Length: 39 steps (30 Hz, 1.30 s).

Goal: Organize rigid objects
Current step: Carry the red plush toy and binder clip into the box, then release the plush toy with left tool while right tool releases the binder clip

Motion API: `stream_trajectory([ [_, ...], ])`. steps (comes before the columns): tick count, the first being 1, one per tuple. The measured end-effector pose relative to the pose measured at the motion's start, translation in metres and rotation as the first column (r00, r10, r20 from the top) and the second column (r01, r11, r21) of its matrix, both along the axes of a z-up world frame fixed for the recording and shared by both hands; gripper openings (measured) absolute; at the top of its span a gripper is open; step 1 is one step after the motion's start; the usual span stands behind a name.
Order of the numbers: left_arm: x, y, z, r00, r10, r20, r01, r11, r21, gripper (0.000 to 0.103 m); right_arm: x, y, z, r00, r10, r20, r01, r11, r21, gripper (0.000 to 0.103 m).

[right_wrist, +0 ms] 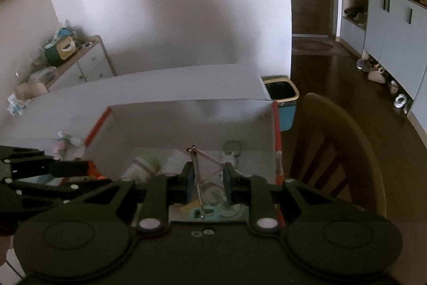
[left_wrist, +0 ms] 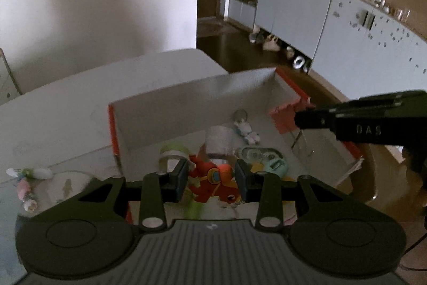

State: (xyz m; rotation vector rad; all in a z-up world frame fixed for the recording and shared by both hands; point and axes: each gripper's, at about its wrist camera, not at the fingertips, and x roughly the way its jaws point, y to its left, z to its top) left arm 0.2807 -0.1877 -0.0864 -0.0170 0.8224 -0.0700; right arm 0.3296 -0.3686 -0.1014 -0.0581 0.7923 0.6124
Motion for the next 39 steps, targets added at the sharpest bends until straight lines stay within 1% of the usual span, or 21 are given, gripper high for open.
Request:
stream_trajectory([
  [5,0.012,-0.009,-0.018,0.999,0.006,-0.032,-0.005,0.999,0.032,0.037,0.016,0.006,-0.012,1.0,0.014,0.002,-0.014,1.0,-0.024,0.022],
  [11,0.033,-0.016,-0.038,0.994,0.016,-0.11,-0.01,0.998,0.058,0.037,0.035,0.016,-0.025,0.999,0.034,-0.007,-0.034,0.998,-0.057,0.022],
  [15,0.043,-0.017,-0.048,0.988,0.018,-0.154,-0.011,0.999,0.05,0.037,0.046,0.022,-0.035,0.998,0.054,-0.035,-0.056,0.995,-0.079,0.022],
  [18,0.048,-0.015,-0.055,0.979,0.024,-0.201,-0.02,1.0,0.021,0.037,0.048,0.029,-0.041,0.996,0.079,-0.046,-0.083,0.992,-0.098,0.022],
  [23,0.054,-0.015,-0.065,0.963,0.036,-0.266,-0.03,0.999,0.026,0.037,0.049,0.041,-0.048,0.992,0.11,-0.062,-0.118,0.981,-0.153,0.022],
  [26,0.059,-0.015,-0.065,0.958,0.035,-0.286,-0.028,0.999,0.026,0.037,0.053,0.042,-0.05,0.989,0.113,-0.092,-0.127,0.978,-0.167,0.022],
  [30,0.066,-0.02,-0.069,0.939,0.011,-0.343,0.0,0.999,0.034,0.037,0.052,0.043,-0.051,0.986,0.125,-0.109,-0.142,0.976,-0.164,0.024],
  [33,0.069,-0.022,-0.071,0.93,0.005,-0.367,0.01,0.999,0.039,0.037,0.053,0.041,-0.051,0.985,0.128,-0.115,-0.145,0.977,-0.159,0.025],
  [36,0.075,-0.023,-0.075,0.913,-0.005,-0.407,0.019,0.999,0.031,0.037,0.051,0.039,-0.049,0.985,0.134,-0.11,-0.15,0.977,-0.152,0.027],
  [39,0.077,-0.023,-0.076,0.906,0.003,-0.424,0.013,0.999,0.034,0.038,0.05,0.036,-0.046,0.985,0.138,-0.106,-0.153,0.977,-0.146,0.027],
])
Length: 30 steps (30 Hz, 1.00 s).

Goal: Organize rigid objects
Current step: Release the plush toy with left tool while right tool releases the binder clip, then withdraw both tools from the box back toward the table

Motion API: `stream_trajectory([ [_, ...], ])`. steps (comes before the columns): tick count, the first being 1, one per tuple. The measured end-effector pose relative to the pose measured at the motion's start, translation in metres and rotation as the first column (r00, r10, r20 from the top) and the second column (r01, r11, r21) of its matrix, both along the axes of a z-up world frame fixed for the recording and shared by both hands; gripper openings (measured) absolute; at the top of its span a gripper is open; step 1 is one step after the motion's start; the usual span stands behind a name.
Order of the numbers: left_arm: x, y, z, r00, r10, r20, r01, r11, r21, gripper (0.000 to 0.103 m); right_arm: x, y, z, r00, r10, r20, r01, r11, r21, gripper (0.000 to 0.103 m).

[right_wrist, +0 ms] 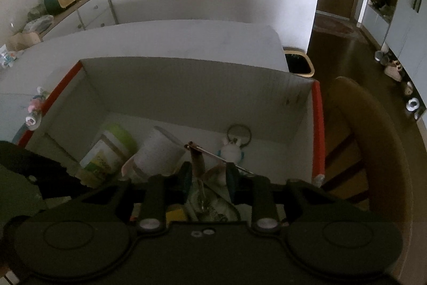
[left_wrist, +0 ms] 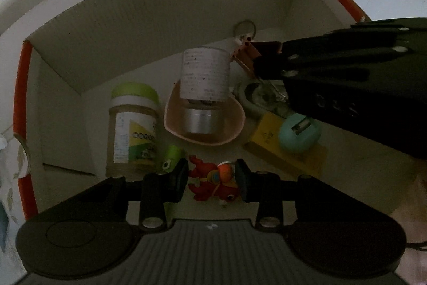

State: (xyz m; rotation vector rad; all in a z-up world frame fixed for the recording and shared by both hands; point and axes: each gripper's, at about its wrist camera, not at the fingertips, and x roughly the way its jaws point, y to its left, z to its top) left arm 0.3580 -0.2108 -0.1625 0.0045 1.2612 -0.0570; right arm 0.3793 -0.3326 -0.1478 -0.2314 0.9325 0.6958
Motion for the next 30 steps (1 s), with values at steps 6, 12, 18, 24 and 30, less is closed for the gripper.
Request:
stream_trajectory([
  [6,0.0,0.0,0.0,1.0,0.006,-0.025,-0.006,1.0,0.005,0.038,-0.005,-0.01,0.01,1.0,0.011,0.003,-0.011,1.0,0.025,0.035],
  [12,-0.01,-0.002,0.014,0.999,0.01,0.046,-0.011,1.0,0.01,0.061,-0.011,-0.018,0.022,1.0,0.017,0.007,-0.017,0.999,0.048,0.038],
  [18,-0.031,0.002,0.034,0.991,0.012,0.136,-0.015,1.0,0.019,0.062,-0.021,-0.025,0.035,0.999,0.034,0.017,-0.035,0.997,0.064,0.042],
  [24,-0.048,0.013,0.053,0.974,0.041,0.222,-0.043,0.999,0.005,0.062,-0.035,-0.024,0.051,0.998,0.052,0.03,-0.054,0.996,0.076,0.043],
  [30,-0.074,0.025,0.075,0.952,0.077,0.295,-0.082,0.997,0.004,0.062,-0.05,-0.018,0.07,0.995,0.071,0.067,-0.078,0.992,0.102,0.059],
])
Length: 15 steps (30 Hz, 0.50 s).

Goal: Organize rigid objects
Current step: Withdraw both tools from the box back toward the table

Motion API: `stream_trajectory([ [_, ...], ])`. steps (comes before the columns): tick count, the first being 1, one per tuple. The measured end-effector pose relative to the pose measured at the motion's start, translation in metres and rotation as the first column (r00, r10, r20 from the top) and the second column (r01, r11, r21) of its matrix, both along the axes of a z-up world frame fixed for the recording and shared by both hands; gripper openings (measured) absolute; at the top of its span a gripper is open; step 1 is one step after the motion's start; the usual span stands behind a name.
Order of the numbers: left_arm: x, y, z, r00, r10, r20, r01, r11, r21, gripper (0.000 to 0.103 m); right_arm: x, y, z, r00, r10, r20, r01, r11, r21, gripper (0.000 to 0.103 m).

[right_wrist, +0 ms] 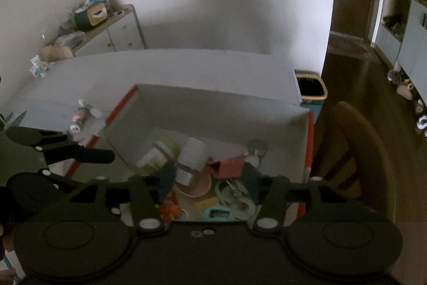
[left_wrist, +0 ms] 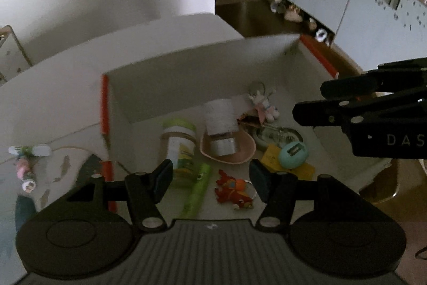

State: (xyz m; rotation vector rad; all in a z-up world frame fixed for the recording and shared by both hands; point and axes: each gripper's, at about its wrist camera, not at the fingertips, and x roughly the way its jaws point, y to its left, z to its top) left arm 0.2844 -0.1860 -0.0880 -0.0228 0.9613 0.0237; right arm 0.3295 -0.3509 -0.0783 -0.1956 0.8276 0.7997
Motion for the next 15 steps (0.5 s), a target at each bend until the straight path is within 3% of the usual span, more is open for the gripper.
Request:
stream_trajectory([
  [5,-0.024,0.013,0.025,0.998,0.02,0.064,-0.019,1.0,-0.012,0.062,-0.011,0.008,0.012,1.0,0.022,0.01,-0.022,1.0,0.015,0.062],
  [10,-0.032,0.023,0.03,0.992,0.034,0.117,-0.029,0.999,-0.043,0.062,-0.023,0.019,0.02,1.0,0.018,0.012,-0.018,0.999,0.043,0.068],
  [15,-0.048,0.04,0.04,0.984,0.038,0.173,-0.028,0.998,-0.063,0.069,-0.038,0.031,0.027,1.0,0.017,0.02,-0.018,0.998,0.067,0.076],
])
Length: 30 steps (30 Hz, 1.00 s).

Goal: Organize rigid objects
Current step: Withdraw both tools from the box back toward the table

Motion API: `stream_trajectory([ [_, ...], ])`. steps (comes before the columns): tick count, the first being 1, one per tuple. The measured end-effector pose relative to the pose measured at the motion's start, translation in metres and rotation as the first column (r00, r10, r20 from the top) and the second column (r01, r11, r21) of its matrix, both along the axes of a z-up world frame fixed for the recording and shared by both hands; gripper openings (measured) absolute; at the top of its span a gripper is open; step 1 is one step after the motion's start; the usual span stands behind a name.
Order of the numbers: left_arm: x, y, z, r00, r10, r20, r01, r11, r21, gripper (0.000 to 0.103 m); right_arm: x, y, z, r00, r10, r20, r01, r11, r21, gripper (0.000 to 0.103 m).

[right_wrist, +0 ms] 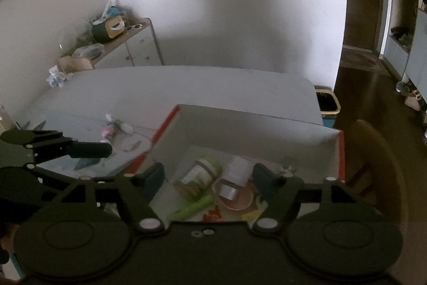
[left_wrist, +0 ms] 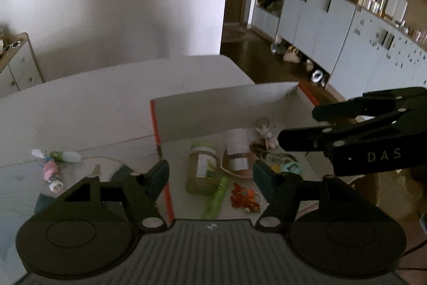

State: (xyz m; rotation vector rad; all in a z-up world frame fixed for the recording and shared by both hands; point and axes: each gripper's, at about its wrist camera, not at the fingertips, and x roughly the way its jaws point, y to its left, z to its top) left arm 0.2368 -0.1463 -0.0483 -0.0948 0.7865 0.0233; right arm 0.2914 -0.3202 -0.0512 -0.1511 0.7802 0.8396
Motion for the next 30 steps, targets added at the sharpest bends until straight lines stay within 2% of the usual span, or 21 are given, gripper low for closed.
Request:
stream_trajectory([
  [6,-0.012,0.024,0.0,1.0,0.013,0.019,-0.013,1.0,-0.016,0.07,-0.016,0.02,0.003,1.0,0.002,0.007,-0.003,1.0,0.025,0.086],
  [8,-0.017,0.035,0.001,0.999,0.02,0.026,-0.02,1.0,-0.019,0.074,-0.021,0.027,0.003,1.0,-0.001,0.004,0.001,1.0,0.029,0.089],
  [12,-0.023,0.057,-0.002,0.998,0.043,0.037,-0.043,0.999,-0.018,0.075,-0.03,0.045,0.002,1.0,0.002,0.005,-0.002,0.999,0.041,0.095],
  [16,-0.033,0.087,-0.005,0.996,0.069,0.047,-0.069,0.997,-0.018,0.081,-0.038,0.065,0.004,1.0,0.016,0.01,-0.016,0.998,0.058,0.102],
  [21,-0.042,0.121,-0.012,0.987,0.14,0.08,-0.142,0.99,0.024,0.081,-0.047,0.095,0.004,0.998,0.055,0.011,-0.056,0.996,0.068,0.102],
  [30,-0.043,0.185,-0.04,0.97,0.24,0.05,-0.239,0.971,-0.008,0.081,-0.052,0.163,0.001,0.99,0.138,0.038,-0.138,0.99,-0.005,0.102],
])
